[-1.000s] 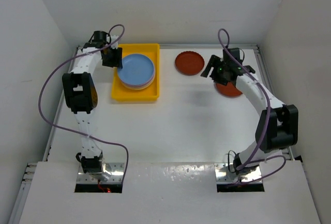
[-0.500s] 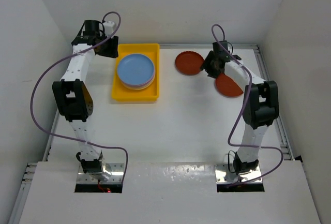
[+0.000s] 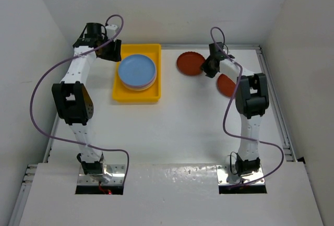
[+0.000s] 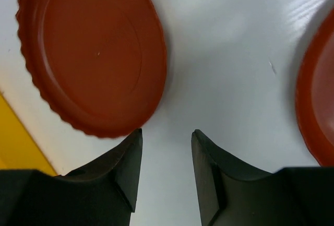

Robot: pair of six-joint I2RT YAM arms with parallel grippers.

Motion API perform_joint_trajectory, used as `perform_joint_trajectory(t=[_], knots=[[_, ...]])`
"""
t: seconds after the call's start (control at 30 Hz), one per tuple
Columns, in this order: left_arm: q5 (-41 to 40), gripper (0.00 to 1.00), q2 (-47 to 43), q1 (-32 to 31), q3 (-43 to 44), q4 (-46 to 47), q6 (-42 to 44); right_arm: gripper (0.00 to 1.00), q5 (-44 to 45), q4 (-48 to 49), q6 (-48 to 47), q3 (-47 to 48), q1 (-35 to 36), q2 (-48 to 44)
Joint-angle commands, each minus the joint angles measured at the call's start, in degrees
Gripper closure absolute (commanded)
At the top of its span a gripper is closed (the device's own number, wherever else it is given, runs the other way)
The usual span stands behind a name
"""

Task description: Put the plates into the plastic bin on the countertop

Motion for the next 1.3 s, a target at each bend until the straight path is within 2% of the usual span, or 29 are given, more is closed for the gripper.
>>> perform_joint_trajectory(t=[0.0, 0.2, 0.33, 0.4, 0.43, 0.53, 0.67, 0.7, 0.77, 0.8, 0.93, 1.13, 1.27], knots=[[1.6, 0.40, -2.3, -0.4, -0.2, 0.3, -0.1, 0.59, 2.8, 0.4, 4.4, 6.3, 0.0, 4.4], [0.4, 0.40, -4.1, -0.4, -3.1, 0.3, 1.1, 0.60, 1.7, -0.4, 6.5, 11.0, 0.0, 11.5], [-0.2, 0.40, -4.7, -0.4, -4.3, 0.3, 1.6, 0.66, 2.7, -1.1, 8.8, 11.2, -0.2, 13.2], [-0.2, 0.40, -4.7, -0.4, -4.3, 0.3, 1.6, 0.73, 2.7, -1.0, 8.7, 11.3, -0.1, 13.8], [-0.2, 0.40, -4.7, -0.4, -4.3, 0.3, 1.6, 0.84, 2.7, -1.0, 8.6, 11.6, -0.2, 14.3], [-0.2, 0.40, -4.7, -0.4, -4.3, 0.3, 1.6, 1.00, 2.9, -2.0, 8.0, 12.2, -0.1, 14.3], [-0.7, 0.40, -4.7, -0.4, -4.3, 0.3, 1.6, 1.00, 5.6, -1.0, 3.9, 11.6, 1.3, 9.3], [-0.7, 0.40, -4.2, 0.1, -4.3, 0.3, 1.6, 1.00, 6.5, 1.4, 0.1, 10.9, 2.4, 6.7], [-1.2, 0.40, -4.2, 0.1, -4.3, 0.3, 1.6, 1.00, 6.7, 3.7, -1.7, 8.9, 4.2, 3.9], [-1.2, 0.40, -3.5, 0.7, -4.3, 0.3, 1.0, 1.00, 6.6, 7.0, -2.8, 7.5, 5.4, -0.6], [-2.3, 0.40, -2.9, 1.9, -3.8, 0.3, -0.2, 1.00, 5.1, 10.6, -4.1, 5.8, 9.3, -5.9], [-5.4, 0.40, -2.4, 2.9, -3.2, 0.3, -1.4, 1.00, 4.3, 5.6, -9.5, 14.7, 17.3, -1.6], [-7.5, 0.40, -2.4, 4.0, -3.9, 0.8, -1.4, 1.00, 1.9, 1.7, -10.6, 25.2, 20.3, 4.7]])
